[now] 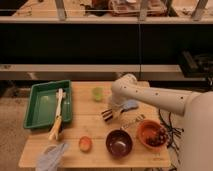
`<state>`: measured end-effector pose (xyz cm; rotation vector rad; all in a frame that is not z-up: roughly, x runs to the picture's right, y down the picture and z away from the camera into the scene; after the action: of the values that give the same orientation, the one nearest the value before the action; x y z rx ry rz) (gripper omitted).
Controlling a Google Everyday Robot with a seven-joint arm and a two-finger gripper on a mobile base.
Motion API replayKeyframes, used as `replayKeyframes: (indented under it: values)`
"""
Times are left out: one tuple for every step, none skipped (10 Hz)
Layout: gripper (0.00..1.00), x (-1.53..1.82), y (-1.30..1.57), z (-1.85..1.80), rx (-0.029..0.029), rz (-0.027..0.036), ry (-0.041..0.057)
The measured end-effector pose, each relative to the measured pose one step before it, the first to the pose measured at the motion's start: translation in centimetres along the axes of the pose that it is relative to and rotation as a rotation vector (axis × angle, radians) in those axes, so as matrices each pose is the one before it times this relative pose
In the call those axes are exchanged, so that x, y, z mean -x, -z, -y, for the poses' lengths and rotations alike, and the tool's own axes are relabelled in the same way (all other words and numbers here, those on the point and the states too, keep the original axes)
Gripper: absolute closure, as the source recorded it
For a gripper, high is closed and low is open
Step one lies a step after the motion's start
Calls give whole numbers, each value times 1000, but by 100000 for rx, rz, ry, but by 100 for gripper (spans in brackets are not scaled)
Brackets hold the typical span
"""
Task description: Wipe table surface with eraser
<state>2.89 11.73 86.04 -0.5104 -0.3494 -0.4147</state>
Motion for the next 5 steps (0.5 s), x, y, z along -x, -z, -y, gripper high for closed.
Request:
replayKeyframes:
  values:
    - [100, 1038, -722, 1371, -943, 646, 741]
    - [100, 1078, -654, 1134, -645, 742, 734]
    - [100, 2047, -1024, 1673, -956, 1431, 1927]
    - [100, 1667, -721, 1164, -750, 1561, 1619]
    - [100, 1408, -589, 953, -691, 1243, 1855]
